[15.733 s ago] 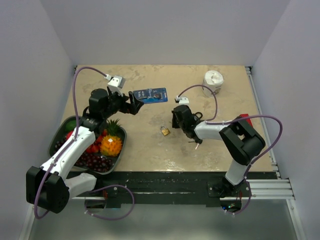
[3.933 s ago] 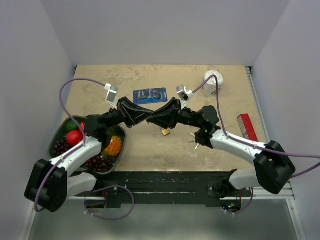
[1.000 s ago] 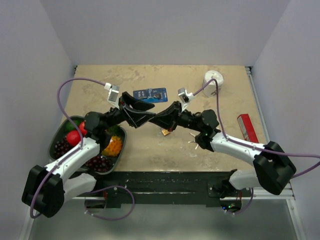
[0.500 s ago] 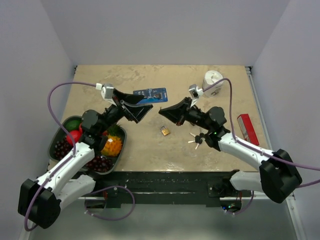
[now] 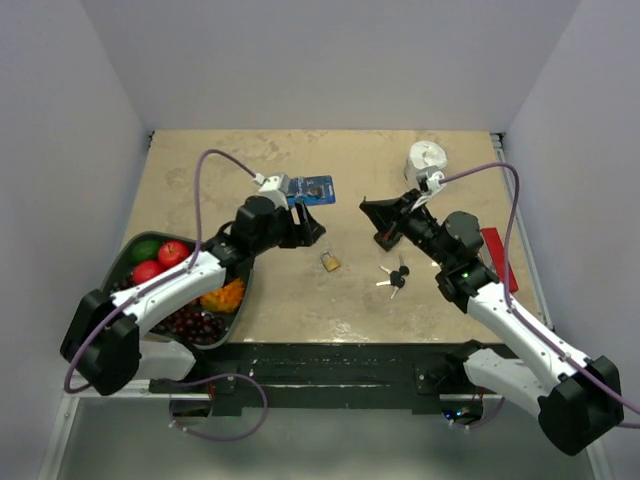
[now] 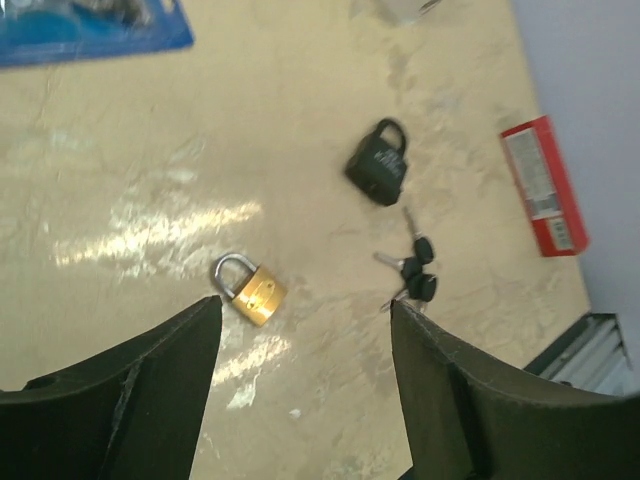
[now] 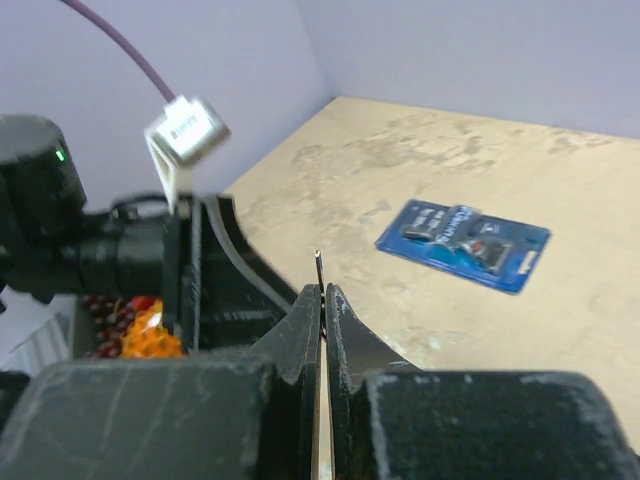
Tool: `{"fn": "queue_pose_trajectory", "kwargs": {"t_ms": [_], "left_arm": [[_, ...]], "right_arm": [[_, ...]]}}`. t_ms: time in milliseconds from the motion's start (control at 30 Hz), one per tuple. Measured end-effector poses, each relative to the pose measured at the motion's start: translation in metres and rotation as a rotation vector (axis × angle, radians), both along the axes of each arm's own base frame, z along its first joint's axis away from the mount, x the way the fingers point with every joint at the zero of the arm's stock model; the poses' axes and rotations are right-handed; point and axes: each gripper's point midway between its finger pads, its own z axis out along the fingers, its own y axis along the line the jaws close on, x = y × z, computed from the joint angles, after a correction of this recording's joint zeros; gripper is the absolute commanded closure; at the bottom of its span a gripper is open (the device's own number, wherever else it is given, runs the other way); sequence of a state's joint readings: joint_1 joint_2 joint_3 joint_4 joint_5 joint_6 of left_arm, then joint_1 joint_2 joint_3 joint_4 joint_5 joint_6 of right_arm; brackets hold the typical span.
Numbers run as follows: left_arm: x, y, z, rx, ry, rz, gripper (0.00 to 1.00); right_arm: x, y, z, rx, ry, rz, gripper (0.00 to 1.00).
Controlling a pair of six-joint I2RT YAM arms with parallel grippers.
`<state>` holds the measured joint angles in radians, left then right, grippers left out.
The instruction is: Unlock with the key
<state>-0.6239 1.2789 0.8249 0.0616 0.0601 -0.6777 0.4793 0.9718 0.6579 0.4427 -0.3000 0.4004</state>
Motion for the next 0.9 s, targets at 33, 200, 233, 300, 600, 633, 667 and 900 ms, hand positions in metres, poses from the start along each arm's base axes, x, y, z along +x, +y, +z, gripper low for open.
{"fn": "queue_pose_trajectory", "kwargs": {"t_ms": [33, 200, 233, 300, 600, 633, 667, 900], "left_arm": [[-0.002, -0.003, -0.014, 0.04, 0.043, 0.013, 0.27], [-0.007, -0.015, -0.058, 0.185, 0.177, 0.057, 0.24], [-0.006, -0.018, -0.064, 0.201, 0.202, 0.069, 0.24], [-0.003, -0.021, -0.077, 0.238, 0.245, 0.098, 0.24], [-0.004, -0.034, -0.143, 0.364, 0.43, 0.164, 0.23], [-0.004, -0.035, -0.147, 0.37, 0.44, 0.167, 0.23], [-0.005, -0.035, -0.151, 0.379, 0.451, 0.168, 0.23], [-0.002, -0.045, -0.159, 0.374, 0.474, 0.163, 0.29]], "right_arm": [[-0.001, -0.002, 0.001, -0.004, -0.004, -0.011, 1.0], [-0.001, -0.013, 0.005, -0.015, -0.016, -0.061, 1.0], [-0.001, -0.014, 0.004, -0.018, -0.016, -0.07, 1.0], [-0.002, -0.016, 0.0, -0.024, -0.012, -0.078, 1.0], [-0.014, -0.028, -0.003, -0.027, -0.035, -0.106, 1.0], [-0.016, -0.029, -0.001, -0.024, -0.042, -0.107, 1.0], [-0.017, -0.03, 0.001, -0.021, -0.048, -0.107, 1.0], [-0.026, -0.036, 0.014, 0.001, -0.089, -0.114, 1.0]]}}
